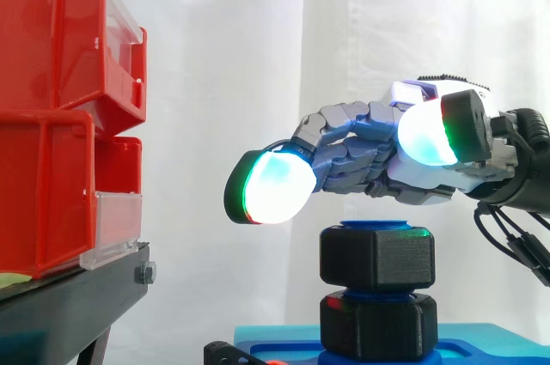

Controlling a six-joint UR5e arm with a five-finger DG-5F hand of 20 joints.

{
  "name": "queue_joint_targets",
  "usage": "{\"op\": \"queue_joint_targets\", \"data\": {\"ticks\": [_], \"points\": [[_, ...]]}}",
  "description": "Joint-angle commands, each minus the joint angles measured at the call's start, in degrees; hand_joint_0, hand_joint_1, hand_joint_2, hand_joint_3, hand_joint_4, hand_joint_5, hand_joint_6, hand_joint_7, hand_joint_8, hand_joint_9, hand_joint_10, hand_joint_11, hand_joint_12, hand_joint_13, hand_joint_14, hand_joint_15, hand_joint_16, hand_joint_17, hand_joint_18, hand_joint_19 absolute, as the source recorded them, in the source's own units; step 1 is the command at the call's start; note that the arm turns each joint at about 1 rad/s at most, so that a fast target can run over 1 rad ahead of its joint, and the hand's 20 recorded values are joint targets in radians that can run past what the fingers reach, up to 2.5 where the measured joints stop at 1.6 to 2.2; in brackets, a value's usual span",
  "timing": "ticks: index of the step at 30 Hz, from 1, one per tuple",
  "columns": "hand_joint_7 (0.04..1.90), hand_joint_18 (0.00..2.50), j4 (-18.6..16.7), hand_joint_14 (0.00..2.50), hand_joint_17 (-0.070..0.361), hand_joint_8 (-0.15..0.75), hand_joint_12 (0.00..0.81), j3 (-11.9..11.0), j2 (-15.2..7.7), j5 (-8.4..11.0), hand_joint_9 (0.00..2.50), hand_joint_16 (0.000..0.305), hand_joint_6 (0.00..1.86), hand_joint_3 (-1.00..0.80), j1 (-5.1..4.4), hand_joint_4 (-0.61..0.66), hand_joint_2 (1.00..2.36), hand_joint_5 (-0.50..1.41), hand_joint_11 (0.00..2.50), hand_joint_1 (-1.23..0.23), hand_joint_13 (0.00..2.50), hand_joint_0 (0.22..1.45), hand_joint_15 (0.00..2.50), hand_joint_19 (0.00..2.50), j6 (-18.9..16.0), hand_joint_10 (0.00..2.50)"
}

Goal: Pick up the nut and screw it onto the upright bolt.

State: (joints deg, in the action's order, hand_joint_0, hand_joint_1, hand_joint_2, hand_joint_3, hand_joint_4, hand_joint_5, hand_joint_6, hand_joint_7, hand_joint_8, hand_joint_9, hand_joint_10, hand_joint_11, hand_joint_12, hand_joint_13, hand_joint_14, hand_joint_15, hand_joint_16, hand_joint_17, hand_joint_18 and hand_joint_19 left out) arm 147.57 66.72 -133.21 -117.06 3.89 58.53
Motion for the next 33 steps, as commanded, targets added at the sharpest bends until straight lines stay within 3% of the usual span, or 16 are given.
{"op": "queue_joint_targets", "data": {"ticks": [1,8,13,20,30,33], "points": [[0.56,0.00,0.0,0.00,0.069,0.157,0.264,-0.1,0.1,0.16,0.26,0.031,0.50,-0.50,-0.29,0.06,1.00,-0.22,0.00,-0.24,0.15,0.46,0.00,0.00,0.0,0.00],[0.55,0.00,-0.2,0.00,0.077,0.138,0.276,0.9,-0.1,1.04,0.15,0.034,0.50,-0.50,-1.34,0.03,1.00,-0.23,0.00,-0.19,0.04,0.45,0.00,0.00,0.1,0.00],[0.56,0.00,-1.1,0.00,0.079,0.135,0.276,1.0,-1.5,0.95,0.11,0.035,0.50,-0.50,-1.34,0.04,1.00,-0.23,0.00,-0.16,0.01,0.45,0.00,0.00,-0.1,0.00],[0.93,0.00,-1.8,0.00,0.077,0.181,0.286,1.0,-1.7,0.86,0.19,0.034,0.50,-0.50,-1.34,0.13,1.00,-0.18,0.00,-0.18,0.08,0.45,0.00,0.00,-0.6,0.00],[1.26,0.00,-1.7,0.00,0.065,0.219,0.269,1.0,-1.7,0.86,0.36,0.029,0.50,-0.50,-0.90,0.13,1.00,-0.13,0.00,-0.22,0.24,0.47,0.00,0.00,-0.7,0.00],[1.26,0.00,-1.8,0.00,0.059,0.227,0.260,1.0,-1.7,0.78,0.45,0.026,0.52,-0.50,-0.73,0.13,1.00,-0.12,0.00,-0.24,0.32,0.48,0.00,0.00,-0.7,0.00]]}}
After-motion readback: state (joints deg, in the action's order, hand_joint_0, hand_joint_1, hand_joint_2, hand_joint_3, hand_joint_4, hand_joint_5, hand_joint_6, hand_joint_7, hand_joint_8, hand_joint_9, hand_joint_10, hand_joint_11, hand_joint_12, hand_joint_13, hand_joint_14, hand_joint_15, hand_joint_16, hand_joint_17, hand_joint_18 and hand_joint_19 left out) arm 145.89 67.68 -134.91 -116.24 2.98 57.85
